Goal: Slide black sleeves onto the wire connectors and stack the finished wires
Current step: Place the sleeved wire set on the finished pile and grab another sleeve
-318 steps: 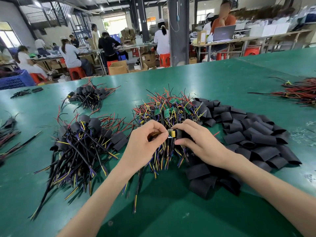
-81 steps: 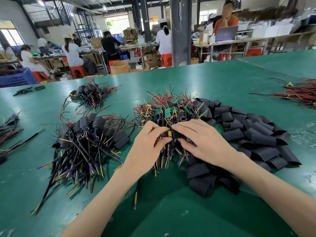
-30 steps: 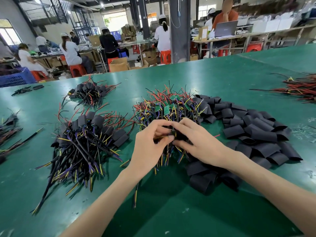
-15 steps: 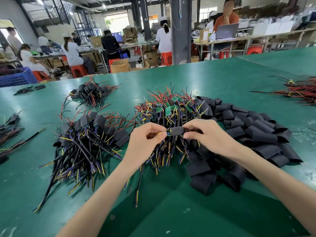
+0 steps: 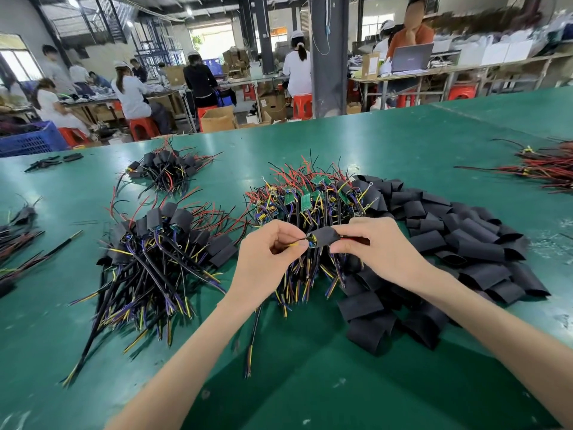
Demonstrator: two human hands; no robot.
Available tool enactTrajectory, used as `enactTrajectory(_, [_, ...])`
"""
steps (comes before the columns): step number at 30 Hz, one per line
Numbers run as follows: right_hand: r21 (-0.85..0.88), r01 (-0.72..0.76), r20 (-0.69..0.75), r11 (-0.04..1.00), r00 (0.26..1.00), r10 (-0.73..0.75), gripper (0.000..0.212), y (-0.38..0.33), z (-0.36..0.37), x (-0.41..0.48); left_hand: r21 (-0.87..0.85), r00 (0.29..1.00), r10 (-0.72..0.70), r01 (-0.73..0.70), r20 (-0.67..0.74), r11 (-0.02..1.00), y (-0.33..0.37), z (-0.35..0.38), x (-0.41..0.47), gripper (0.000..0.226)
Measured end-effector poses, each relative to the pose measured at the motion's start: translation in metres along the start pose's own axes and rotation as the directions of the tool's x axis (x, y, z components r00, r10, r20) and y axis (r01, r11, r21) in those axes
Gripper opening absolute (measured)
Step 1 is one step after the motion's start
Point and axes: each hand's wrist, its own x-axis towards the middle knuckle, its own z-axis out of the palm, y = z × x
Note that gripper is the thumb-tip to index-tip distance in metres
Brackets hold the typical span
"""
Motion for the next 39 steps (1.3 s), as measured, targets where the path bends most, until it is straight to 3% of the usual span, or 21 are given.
enactTrajectory(17, [0.172,-0.061,-0.010,0.983,0.998,0.064,0.028,0.003,-0.002,-0.001,0.124,1.000,0.025,-0.025,0.004,0.992,0.003,0.000,-0.001,0.012])
enactTrajectory(23, [0.015,-0.030,-0.027,0.999,0.999,0.030,0.016,0.000,0.001,-0.002,0.179,0.999,0.039,-0.034,-0.030,0.983,0.002,-0.004,0.000,0.006])
enactTrajectory(30, [0.159,-0.060,0.010,0.985,0.998,0.059,0.008,-0.004,-0.005,-0.003,0.190,0.998,0.054,-0.050,-0.021,0.980,0.003,-0.003,-0.001,0.006])
enactTrajectory(39, [0.202,-0.098,0.059,0.975,0.994,0.087,0.007,0.002,-0.005,-0.002,0.163,0.998,0.057,-0.055,-0.005,0.985,-0.002,-0.003,0.000,0.010])
